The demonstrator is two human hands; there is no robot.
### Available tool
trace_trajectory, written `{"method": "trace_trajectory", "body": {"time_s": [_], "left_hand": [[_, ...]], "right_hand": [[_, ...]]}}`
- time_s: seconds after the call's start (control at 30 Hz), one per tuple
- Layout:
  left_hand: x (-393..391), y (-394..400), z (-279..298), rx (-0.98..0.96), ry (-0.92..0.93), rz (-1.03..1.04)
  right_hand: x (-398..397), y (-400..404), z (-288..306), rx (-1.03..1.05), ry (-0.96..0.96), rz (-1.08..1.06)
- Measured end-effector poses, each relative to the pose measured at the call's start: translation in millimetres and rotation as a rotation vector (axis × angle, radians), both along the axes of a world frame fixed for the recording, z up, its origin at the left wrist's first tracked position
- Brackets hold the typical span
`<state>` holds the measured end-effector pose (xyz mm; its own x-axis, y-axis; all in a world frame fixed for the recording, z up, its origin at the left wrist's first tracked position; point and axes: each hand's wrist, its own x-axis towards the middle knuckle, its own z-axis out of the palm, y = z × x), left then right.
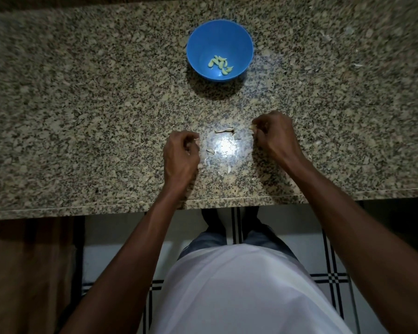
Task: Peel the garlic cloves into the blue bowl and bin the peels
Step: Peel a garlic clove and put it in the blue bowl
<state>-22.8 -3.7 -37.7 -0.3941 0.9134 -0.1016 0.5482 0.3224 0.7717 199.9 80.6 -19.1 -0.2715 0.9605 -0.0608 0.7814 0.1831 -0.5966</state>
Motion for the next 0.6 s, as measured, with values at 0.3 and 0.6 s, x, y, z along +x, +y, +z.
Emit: {"method": "trace_trajectory", "body": {"time_s": [0.3,0.6], "left_hand": [[2,-8,-10,0.013,0.152,-0.421],[-2,-12,-5,0.04,0.132,-0.274]], "right_hand": [[-25,-8,0,0.001,0.02,0.154],[-48,-16,-3,0.024,-0.168,0.284]]}}
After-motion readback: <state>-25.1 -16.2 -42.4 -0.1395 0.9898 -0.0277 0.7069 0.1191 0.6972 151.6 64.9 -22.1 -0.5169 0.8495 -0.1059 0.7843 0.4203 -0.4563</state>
